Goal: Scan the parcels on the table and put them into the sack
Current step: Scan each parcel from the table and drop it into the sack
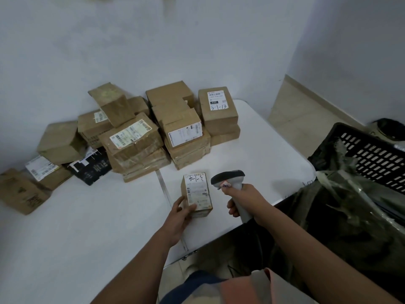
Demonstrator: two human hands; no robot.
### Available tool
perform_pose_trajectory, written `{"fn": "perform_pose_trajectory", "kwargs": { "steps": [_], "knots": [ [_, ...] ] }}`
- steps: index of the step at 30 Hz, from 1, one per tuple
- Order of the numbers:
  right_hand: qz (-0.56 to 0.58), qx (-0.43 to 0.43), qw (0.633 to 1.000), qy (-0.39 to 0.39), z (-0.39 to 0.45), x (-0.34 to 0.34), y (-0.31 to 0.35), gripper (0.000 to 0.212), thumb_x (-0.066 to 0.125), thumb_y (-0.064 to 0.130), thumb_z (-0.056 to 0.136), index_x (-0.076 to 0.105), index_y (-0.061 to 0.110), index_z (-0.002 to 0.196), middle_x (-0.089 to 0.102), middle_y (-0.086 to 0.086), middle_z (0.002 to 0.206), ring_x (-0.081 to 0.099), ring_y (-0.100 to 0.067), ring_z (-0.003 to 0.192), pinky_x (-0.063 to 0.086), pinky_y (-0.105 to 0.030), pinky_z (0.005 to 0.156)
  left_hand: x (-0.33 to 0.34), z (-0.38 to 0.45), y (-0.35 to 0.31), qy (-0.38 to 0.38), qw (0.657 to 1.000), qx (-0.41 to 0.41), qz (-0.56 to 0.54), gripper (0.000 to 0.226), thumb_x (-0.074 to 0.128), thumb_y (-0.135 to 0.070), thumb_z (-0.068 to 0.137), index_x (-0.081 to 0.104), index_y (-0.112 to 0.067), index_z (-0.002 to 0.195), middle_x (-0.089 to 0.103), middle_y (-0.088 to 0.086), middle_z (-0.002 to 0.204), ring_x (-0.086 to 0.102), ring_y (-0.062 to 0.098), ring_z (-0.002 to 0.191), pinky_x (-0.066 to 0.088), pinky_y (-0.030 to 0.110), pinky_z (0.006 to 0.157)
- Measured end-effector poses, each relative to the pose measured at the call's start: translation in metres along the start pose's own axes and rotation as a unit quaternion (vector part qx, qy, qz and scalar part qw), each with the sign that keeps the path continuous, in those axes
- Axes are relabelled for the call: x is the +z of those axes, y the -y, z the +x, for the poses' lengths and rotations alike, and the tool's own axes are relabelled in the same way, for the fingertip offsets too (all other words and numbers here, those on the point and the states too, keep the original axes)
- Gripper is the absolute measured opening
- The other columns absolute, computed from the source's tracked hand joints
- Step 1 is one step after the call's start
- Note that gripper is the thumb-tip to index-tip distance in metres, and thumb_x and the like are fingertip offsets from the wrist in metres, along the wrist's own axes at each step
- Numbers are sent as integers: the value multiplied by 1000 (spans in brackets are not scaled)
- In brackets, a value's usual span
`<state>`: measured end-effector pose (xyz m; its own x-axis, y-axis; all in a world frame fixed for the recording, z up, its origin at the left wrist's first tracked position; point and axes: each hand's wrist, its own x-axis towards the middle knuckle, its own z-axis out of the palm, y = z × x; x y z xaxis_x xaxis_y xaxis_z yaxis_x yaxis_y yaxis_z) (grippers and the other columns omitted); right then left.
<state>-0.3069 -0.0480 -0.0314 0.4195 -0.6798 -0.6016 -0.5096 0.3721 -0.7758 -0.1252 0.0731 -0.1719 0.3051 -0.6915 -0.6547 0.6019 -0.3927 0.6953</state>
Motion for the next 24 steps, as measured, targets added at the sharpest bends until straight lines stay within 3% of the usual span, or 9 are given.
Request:
{"fn": "perform_pose_trajectory", "kwargs": {
  "steps": [2,5,7,10,12,16,18,21,24],
  "knots": [
    [5,0,1000,2,1,3,2,33,64,35,93,62,4,103,66,-10,67,62,-18,52,50,-25,49,-4,4,-4,-2,998,18,56,43,68,-17,92,55,-30,131,67,5,126,66,21,112,54,38,98],
    [18,2,1000,-5,3,6,3,33,65,33,92,62,2,103,65,-11,66,60,-20,51,49,-26,49,-5,8,-17,-111,972,91,185,29,67,-27,92,64,-36,120,54,0,141,55,16,122,44,38,109],
    [24,5,1000,-14,3,8,3,34,65,31,92,62,0,104,65,-12,66,60,-19,50,50,-25,48,0,8,-23,-161,948,125,244,46,66,-38,92,53,-30,136,36,0,152,44,20,132,39,40,112],
    [19,6,1000,-18,3,10,3,34,65,31,92,62,0,105,65,-12,66,60,-20,50,50,-26,48,18,5,-21,-161,926,113,323,90,73,-50,81,25,-25,153,10,3,161,28,27,144,33,42,114],
    [8,3,1000,-16,2,9,5,33,65,32,92,63,1,103,66,-11,65,61,-20,51,50,-26,49,28,5,-12,-158,907,116,372,109,81,-46,75,10,-23,155,2,4,161,22,27,146,33,39,113],
    [-35,-9,999,0,0,7,19,32,64,36,91,64,4,97,67,-11,66,62,-20,52,51,-27,52,26,12,-4,-143,893,119,410,108,85,-32,74,12,-19,153,13,6,156,31,27,140,45,27,94],
    [-54,-16,998,12,-1,5,27,33,65,37,91,63,5,96,66,-10,66,62,-19,51,50,-26,51,19,16,-6,-127,891,136,414,107,87,-29,71,19,-17,152,25,5,153,35,26,139,47,27,93],
    [-66,-21,997,19,-1,5,35,35,65,39,91,63,5,100,65,-10,64,61,-20,50,49,-25,49,12,19,-8,-102,907,145,382,96,89,-24,66,34,-18,145,44,3,145,42,22,134,50,22,86],
    [-61,-19,998,19,-2,6,42,39,66,39,90,64,2,103,64,-10,62,61,-21,49,48,-24,48,11,18,-6,-87,918,152,355,84,86,-13,71,38,-18,140,48,0,141,44,18,131,45,12,79]
  ]
}}
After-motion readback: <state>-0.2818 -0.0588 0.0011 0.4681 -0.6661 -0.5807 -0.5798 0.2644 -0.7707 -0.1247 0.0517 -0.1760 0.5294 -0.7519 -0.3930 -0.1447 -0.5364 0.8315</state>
